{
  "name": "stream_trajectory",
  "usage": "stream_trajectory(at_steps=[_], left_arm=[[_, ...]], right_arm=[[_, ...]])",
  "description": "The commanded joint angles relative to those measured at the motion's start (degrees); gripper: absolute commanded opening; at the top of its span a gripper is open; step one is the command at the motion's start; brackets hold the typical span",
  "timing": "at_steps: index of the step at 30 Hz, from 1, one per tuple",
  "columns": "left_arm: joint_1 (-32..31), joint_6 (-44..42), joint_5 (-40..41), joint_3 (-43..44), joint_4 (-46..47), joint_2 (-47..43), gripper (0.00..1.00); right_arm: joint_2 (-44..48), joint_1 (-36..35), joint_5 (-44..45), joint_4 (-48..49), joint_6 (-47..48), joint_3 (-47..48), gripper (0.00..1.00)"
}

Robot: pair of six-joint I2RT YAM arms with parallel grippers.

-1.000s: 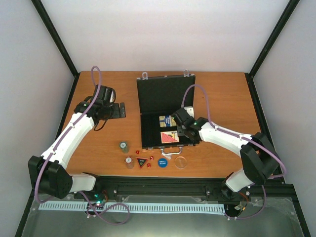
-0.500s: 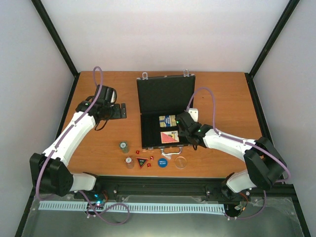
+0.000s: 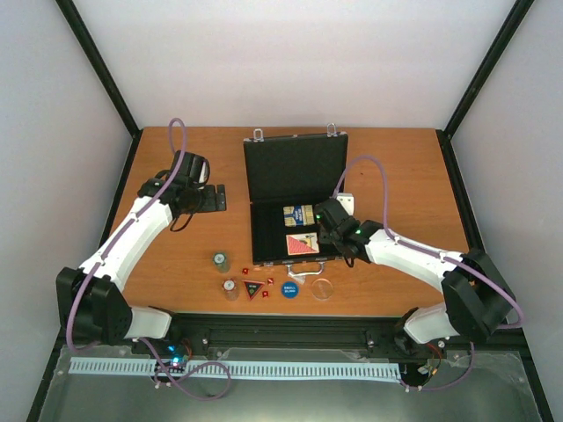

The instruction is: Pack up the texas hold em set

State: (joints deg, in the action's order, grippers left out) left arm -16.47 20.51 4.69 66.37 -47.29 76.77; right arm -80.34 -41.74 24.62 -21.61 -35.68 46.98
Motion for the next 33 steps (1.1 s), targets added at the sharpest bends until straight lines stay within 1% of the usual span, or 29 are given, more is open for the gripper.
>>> stream_trajectory(at_steps=[1,8,12,15,18,23,31,33], left_arm=[[0.03,-0.78,-0.12,1.23,1.04,0.32,1.0],[0.03,-0.62,0.41,0.4,0.79,-0.17,1.0],[0.03,-0.41,0.41,-0.17,0.95,-0.48,1.0],[0.03,-0.45,0.15,-0.28,0.96,-0.21,1.0],[0.03,-0.47,0.03,-0.17,0.89,-0.06,1.0],[0.03,-0.22,0.19,-0.28,1.11,0.12,1.0],[0.03,0.82,0.15,0.08,1.8,0.44,1.0],[0.03,1.24,0.04,0.08,2.11,0.48,1.0]], right_arm=[[1.14,0.38,0.88,2.38,-1.02,2.13,0.33],[-1.67,0.38,0.91,3.72,-0.01,3.21,0.33],[-3.69,0.39,1.25,7.34,0.2,1.75,0.31],[-6.54,0.33,2.22,8.54,-1.49,0.41,0.31],[-8.14,0.14,1.67,7.49,-2.75,0.08,0.31],[-6.67,-1.04,-1.16,5.41,-1.96,-1.3,0.36],[-3.51,-1.4,-6.94,-3.82,0.07,-0.52,0.47],[-3.87,-1.71,-8.23,-4.82,1.01,-0.8,0.48]])
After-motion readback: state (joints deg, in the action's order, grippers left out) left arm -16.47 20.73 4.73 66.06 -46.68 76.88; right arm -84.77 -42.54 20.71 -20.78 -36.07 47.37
